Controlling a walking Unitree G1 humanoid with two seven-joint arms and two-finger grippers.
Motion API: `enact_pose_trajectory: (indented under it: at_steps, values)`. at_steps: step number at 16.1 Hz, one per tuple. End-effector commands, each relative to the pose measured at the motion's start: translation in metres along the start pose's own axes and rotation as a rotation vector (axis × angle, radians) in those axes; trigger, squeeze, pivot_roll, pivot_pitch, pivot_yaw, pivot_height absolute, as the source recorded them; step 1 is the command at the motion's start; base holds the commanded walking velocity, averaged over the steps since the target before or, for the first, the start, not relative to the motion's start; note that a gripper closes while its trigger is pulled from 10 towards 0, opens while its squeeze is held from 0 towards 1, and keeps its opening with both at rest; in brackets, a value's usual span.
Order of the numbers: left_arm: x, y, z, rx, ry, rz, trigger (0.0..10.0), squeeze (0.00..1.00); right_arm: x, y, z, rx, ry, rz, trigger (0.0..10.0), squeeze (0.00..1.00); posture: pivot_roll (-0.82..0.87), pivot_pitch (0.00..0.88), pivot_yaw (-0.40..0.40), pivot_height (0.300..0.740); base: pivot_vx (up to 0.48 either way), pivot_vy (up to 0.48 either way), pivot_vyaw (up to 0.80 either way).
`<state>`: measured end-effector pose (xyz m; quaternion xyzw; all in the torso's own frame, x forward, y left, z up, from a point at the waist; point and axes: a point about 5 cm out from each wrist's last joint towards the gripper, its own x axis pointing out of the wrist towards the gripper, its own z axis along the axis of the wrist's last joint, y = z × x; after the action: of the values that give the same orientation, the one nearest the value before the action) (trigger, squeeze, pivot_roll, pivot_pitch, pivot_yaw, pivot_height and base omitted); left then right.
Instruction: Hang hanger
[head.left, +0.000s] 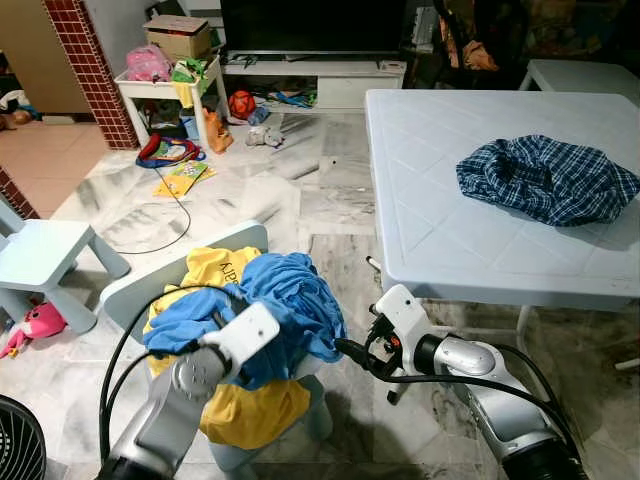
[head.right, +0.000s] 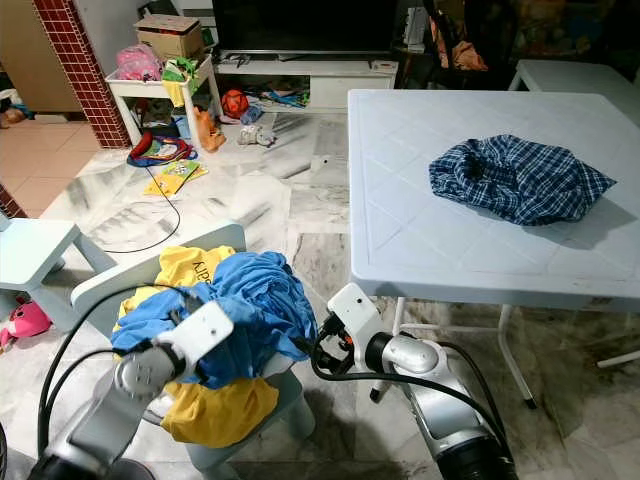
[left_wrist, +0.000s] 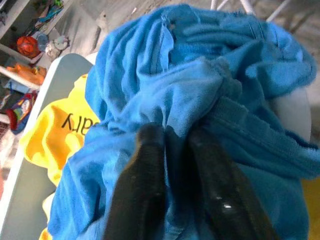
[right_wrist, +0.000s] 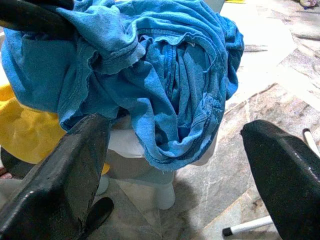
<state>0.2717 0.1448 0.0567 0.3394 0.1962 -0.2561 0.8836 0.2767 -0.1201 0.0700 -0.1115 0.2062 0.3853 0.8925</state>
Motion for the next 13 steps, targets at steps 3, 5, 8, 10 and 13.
enact_pose_trajectory:
  at_steps: [3,5,8,10,13]
  values:
    - [0.008,0.001,0.001,-0.023,0.002,-0.02,0.0,0.0,0.001,-0.001,0.002,-0.013,-0.002,0.0,10.0,0.0,-0.05,0.0,0.005,0.74,0.0,0.0,0.0]
    - [0.01,0.004,0.006,-0.072,-0.022,0.006,0.0,0.0,0.0,-0.001,0.002,-0.013,-0.003,-0.004,10.0,0.0,-0.05,0.0,0.005,0.74,0.0,0.0,0.0]
    - [0.009,0.03,0.024,-0.178,-0.137,0.255,0.0,0.0,0.0,-0.003,0.002,-0.013,-0.006,-0.017,10.0,0.0,-0.05,0.0,0.002,0.74,0.0,0.0,0.0]
    - [0.001,0.051,0.042,-0.193,-0.247,0.467,0.0,0.0,0.002,-0.005,0.004,-0.015,-0.012,-0.026,10.0,0.0,-0.04,0.0,-0.002,0.74,0.0,0.0,0.0]
    - [-0.012,0.059,0.048,-0.202,-0.313,0.669,2.1,0.0,0.003,-0.008,0.007,-0.018,-0.026,-0.052,10.0,0.0,-0.04,0.0,-0.002,0.74,0.0,0.0,0.0]
